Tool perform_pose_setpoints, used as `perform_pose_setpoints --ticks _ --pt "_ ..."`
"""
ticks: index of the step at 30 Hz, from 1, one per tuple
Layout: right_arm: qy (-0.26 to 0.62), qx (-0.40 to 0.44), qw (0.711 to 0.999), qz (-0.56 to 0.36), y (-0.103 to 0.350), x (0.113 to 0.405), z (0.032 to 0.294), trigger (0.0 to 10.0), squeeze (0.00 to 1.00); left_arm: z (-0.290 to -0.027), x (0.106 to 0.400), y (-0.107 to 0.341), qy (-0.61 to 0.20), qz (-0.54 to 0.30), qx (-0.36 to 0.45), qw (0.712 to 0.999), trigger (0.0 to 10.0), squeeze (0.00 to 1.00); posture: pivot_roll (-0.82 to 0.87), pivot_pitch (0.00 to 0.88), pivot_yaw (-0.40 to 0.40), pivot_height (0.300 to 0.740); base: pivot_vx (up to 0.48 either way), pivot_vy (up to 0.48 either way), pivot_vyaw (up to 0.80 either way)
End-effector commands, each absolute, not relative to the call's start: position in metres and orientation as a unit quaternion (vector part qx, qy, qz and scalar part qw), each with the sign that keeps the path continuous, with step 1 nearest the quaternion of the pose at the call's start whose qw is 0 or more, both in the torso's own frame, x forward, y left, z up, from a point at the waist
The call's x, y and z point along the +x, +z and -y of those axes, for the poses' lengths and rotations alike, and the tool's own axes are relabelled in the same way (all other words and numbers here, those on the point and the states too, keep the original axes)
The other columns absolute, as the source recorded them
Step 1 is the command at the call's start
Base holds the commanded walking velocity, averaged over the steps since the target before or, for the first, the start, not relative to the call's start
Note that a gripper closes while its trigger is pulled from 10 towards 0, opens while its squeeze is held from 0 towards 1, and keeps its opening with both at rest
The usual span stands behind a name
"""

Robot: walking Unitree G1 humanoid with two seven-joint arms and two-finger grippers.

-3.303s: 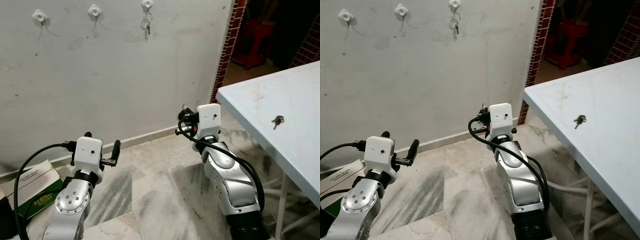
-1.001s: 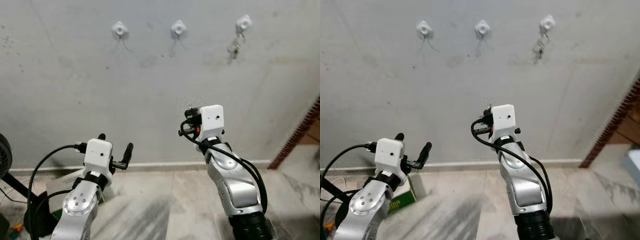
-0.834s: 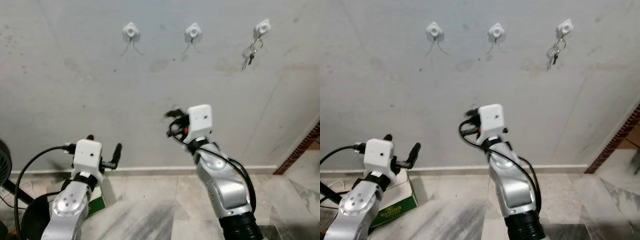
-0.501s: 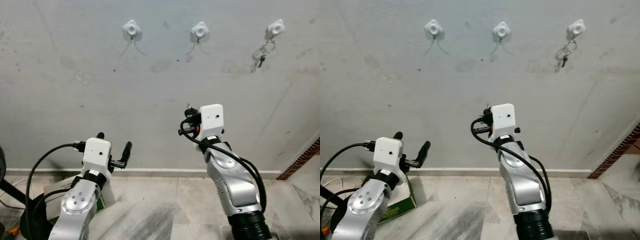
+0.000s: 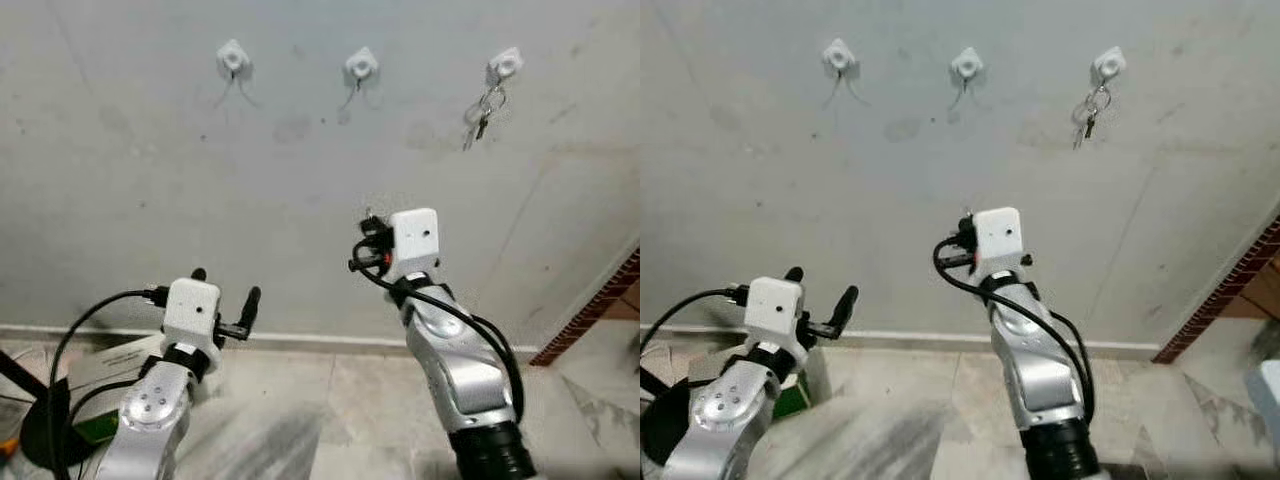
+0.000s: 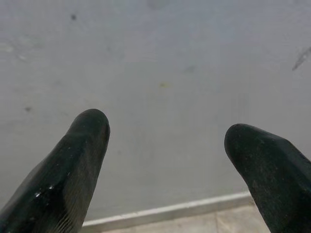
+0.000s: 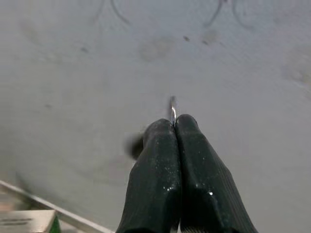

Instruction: Hang keys on a hook

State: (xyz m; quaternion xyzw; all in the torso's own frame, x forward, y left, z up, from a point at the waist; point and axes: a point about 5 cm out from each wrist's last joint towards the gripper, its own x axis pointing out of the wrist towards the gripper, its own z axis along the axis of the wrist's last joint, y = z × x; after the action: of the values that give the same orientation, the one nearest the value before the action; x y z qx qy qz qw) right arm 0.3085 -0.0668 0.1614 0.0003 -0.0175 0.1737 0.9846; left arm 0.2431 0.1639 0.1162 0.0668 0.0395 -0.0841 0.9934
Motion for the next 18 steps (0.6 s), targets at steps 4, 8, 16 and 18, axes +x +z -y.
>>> perform_pose_setpoints --ticks 4,8,16,18 --pt "0.160 -0.005 0.987 0.020 0.1618 0.3101 0.0762 10.0 0.00 -0.1579 0.2437 0.1171 -0.095 -0.037 0.060 0.993 10.0 0.00 0.13 0.026 0.044 0.740 0.000 -0.075 0.00" --pt "0.160 -0.004 0.987 0.020 0.1620 0.3103 0.0763 10.0 0.00 -0.1587 0.2438 0.1168 -0.091 -0.037 0.054 0.994 10.0 0.00 0.13 0.028 0.044 0.740 0.000 0.000 0.00" --pt "0.161 -0.005 0.987 0.021 0.1620 0.3100 0.0761 10.0 0.00 -0.1582 0.2435 0.1176 -0.093 -0.032 0.046 0.994 10.0 0.00 0.13 0.028 0.042 0.740 0.000 0.000 0.00" --pt "0.161 -0.005 0.987 0.021 0.1620 0.3097 0.0762 10.0 0.00 -0.1575 0.2431 0.1180 -0.097 -0.030 0.043 0.994 10.0 0.00 0.13 0.026 0.043 0.740 0.000 0.000 0.00"
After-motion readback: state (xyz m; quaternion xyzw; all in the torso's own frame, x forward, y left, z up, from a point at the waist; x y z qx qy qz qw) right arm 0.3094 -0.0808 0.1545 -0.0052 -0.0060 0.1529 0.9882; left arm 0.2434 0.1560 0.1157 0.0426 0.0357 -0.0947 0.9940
